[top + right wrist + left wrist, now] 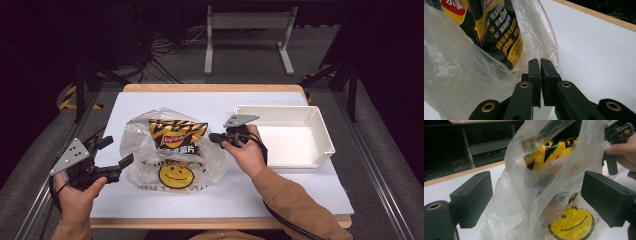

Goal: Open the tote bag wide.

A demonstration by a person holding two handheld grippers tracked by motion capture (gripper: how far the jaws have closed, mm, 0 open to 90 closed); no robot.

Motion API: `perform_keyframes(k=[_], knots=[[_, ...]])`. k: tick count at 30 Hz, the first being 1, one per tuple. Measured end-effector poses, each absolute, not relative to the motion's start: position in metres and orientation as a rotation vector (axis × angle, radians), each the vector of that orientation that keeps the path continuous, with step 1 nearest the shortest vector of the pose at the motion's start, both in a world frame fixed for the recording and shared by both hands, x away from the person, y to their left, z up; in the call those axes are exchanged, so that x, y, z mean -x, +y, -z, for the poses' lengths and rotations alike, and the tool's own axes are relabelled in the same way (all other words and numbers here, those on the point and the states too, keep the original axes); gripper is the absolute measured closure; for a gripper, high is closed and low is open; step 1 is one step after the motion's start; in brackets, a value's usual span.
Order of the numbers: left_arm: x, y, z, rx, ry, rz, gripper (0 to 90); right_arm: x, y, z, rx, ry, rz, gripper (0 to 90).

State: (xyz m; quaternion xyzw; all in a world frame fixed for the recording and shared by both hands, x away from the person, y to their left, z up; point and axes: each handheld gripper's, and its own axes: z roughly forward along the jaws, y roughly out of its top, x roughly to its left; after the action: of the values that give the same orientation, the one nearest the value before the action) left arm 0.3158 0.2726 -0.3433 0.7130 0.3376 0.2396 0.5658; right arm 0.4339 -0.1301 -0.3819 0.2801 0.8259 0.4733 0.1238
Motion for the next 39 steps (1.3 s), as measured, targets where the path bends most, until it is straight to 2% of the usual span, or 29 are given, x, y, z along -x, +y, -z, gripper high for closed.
perform_keyframes(k=[4, 8, 9, 10, 13, 15, 24, 39], knots=[[-0.317, 0.270, 0.336, -1.665, 0.776, -0.568, 16.2, -0.433, -0.130, 0.380, -0.812, 2.404, -1.382, 87.3], [-0.319, 0.264, 0.328, -1.677, 0.747, -0.570, 39.4, -0.434, -0.131, 0.379, -0.812, 2.402, -1.384, 87.4], [-0.321, 0.263, 0.327, -1.691, 0.740, -0.582, 39.4, -0.434, -0.131, 0.379, -0.813, 2.401, -1.384, 87.4], [-0.322, 0.262, 0.326, -1.696, 0.736, -0.584, 55.5, -0.434, -0.131, 0.379, -0.812, 2.401, -1.388, 87.3], [-0.327, 0.261, 0.325, -1.714, 0.756, -0.595, 80.9, -0.434, -0.131, 0.378, -0.805, 2.396, -1.393, 87.3], [-0.331, 0.259, 0.326, -1.721, 0.771, -0.601, 86.5, -0.433, -0.131, 0.377, -0.802, 2.394, -1.397, 87.3], [-0.351, 0.264, 0.339, -1.720, 0.857, -0.604, 89.3, -0.434, -0.131, 0.378, -0.796, 2.400, -1.400, 87.1], [-0.368, 0.268, 0.387, -1.794, 0.956, -0.513, 89.6, -0.433, -0.134, 0.379, -0.802, 2.393, -1.409, 86.7]])
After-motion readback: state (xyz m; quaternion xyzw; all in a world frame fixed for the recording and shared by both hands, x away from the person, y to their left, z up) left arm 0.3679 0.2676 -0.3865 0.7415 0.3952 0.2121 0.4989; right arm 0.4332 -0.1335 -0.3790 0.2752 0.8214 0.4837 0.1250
